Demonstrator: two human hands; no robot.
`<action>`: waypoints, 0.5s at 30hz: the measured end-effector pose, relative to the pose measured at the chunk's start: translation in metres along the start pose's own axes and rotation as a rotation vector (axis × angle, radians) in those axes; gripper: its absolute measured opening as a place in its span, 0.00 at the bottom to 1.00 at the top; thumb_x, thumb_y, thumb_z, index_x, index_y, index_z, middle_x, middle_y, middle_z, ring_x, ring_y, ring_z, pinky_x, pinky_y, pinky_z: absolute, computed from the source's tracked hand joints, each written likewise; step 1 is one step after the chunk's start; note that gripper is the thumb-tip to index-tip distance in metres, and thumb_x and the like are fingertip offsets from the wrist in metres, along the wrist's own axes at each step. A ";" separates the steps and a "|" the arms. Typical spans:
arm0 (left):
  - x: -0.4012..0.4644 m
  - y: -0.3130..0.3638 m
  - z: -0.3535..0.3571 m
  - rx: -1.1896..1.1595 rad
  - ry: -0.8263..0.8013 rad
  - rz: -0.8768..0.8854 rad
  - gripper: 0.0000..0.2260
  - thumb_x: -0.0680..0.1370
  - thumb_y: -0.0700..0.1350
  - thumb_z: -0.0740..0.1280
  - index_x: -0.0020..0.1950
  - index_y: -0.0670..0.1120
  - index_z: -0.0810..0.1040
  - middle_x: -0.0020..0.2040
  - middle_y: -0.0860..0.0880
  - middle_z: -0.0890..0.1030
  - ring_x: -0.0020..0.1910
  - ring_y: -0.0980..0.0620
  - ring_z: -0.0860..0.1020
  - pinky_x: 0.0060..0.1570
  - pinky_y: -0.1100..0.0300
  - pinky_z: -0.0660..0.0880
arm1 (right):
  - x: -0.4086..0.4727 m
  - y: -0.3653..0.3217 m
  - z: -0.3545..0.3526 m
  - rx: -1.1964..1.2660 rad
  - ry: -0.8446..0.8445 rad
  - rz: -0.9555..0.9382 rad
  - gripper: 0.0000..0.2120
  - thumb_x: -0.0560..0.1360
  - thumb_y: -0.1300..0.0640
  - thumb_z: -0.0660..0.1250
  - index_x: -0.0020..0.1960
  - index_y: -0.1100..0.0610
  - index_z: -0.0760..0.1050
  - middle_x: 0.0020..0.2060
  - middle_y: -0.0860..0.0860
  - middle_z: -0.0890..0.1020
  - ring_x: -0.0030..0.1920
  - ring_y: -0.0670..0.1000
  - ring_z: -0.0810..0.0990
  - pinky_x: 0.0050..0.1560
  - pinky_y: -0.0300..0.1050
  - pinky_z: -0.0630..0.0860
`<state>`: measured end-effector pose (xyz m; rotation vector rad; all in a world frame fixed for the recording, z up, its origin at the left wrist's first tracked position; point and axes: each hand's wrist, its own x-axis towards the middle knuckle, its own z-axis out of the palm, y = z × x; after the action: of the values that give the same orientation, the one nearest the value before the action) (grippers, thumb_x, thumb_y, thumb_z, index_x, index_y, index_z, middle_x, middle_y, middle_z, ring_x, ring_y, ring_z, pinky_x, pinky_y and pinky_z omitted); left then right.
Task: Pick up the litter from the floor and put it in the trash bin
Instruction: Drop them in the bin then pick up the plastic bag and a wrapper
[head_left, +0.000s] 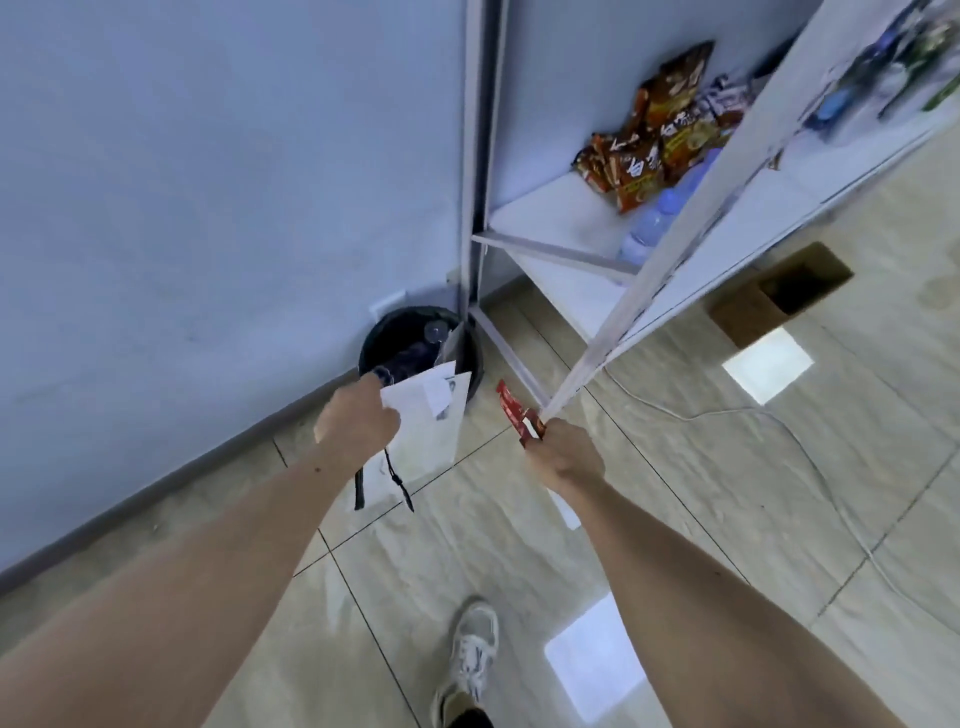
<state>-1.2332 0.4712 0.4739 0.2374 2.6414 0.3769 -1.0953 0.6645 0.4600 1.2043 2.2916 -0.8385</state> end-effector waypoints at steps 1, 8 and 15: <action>0.012 0.000 -0.004 -0.009 0.012 -0.013 0.12 0.74 0.41 0.62 0.57 0.44 0.72 0.48 0.44 0.77 0.42 0.45 0.72 0.37 0.57 0.69 | 0.012 -0.013 0.000 -0.006 0.003 -0.010 0.10 0.76 0.54 0.60 0.54 0.56 0.75 0.47 0.54 0.81 0.51 0.58 0.81 0.42 0.45 0.71; 0.104 -0.015 -0.017 -0.086 0.012 -0.135 0.05 0.75 0.40 0.61 0.50 0.43 0.68 0.43 0.45 0.72 0.41 0.43 0.72 0.37 0.56 0.70 | 0.089 -0.111 0.022 -0.077 0.033 -0.081 0.08 0.75 0.54 0.63 0.46 0.57 0.79 0.42 0.53 0.83 0.46 0.56 0.83 0.41 0.45 0.77; 0.204 -0.037 -0.003 -0.085 -0.015 -0.109 0.06 0.76 0.39 0.61 0.52 0.41 0.68 0.51 0.41 0.77 0.47 0.40 0.75 0.37 0.54 0.68 | 0.160 -0.181 0.081 -0.077 0.091 -0.033 0.12 0.76 0.54 0.68 0.57 0.57 0.75 0.45 0.55 0.84 0.45 0.57 0.83 0.38 0.46 0.77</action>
<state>-1.4183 0.4822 0.3806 0.0684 2.6033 0.4474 -1.3269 0.6233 0.3614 1.1966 2.4000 -0.7129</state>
